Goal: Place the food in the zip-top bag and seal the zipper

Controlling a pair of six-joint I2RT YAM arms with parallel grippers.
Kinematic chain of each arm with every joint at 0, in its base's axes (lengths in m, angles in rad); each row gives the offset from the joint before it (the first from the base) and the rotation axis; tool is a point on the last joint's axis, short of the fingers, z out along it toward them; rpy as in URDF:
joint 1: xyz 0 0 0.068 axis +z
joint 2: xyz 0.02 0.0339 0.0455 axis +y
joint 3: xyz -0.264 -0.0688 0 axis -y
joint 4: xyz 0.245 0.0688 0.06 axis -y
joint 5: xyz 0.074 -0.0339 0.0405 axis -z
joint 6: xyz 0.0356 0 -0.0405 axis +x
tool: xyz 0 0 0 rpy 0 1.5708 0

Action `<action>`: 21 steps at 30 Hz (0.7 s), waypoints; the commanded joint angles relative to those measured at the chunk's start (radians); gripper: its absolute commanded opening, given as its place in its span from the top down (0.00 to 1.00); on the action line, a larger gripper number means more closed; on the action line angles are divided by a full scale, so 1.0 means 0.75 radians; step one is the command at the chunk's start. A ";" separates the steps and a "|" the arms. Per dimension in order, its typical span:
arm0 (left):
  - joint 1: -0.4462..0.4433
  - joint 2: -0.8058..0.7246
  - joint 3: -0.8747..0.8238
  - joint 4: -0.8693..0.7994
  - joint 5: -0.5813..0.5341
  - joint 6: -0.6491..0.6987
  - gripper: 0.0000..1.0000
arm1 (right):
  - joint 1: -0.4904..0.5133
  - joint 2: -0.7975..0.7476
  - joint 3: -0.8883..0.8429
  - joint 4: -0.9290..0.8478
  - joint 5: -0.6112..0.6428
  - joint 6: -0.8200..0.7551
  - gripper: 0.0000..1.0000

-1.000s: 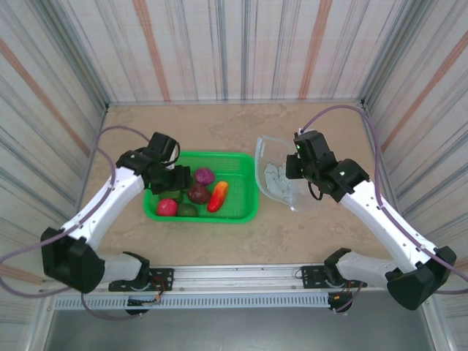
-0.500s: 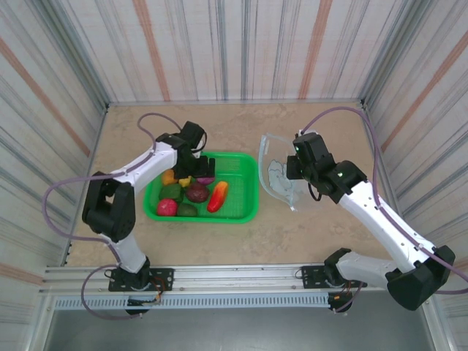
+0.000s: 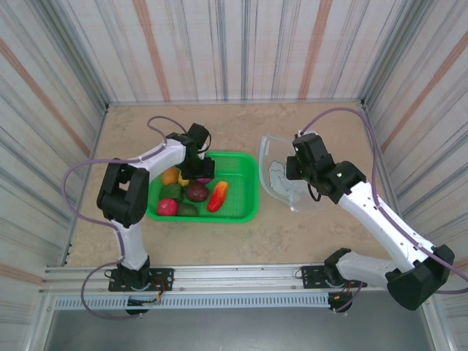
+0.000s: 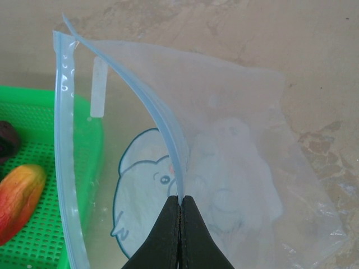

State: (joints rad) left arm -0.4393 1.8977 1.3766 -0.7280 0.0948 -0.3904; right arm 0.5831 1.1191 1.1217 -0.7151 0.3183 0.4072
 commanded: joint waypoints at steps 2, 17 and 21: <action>0.017 -0.141 -0.021 -0.012 -0.006 0.020 0.39 | -0.001 0.009 0.038 -0.026 0.025 -0.023 1.00; -0.087 -0.583 0.010 -0.015 0.270 -0.048 0.40 | -0.003 0.160 0.212 -0.126 -0.042 0.086 1.00; -0.234 -0.521 0.148 -0.010 0.327 -0.093 0.42 | -0.001 0.194 0.249 -0.124 -0.060 0.127 1.00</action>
State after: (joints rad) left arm -0.5591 1.4887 1.4178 -0.7532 0.2497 -0.4225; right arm 0.5831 1.2499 1.2682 -0.7719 0.2863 0.4530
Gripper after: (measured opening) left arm 0.671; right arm 0.049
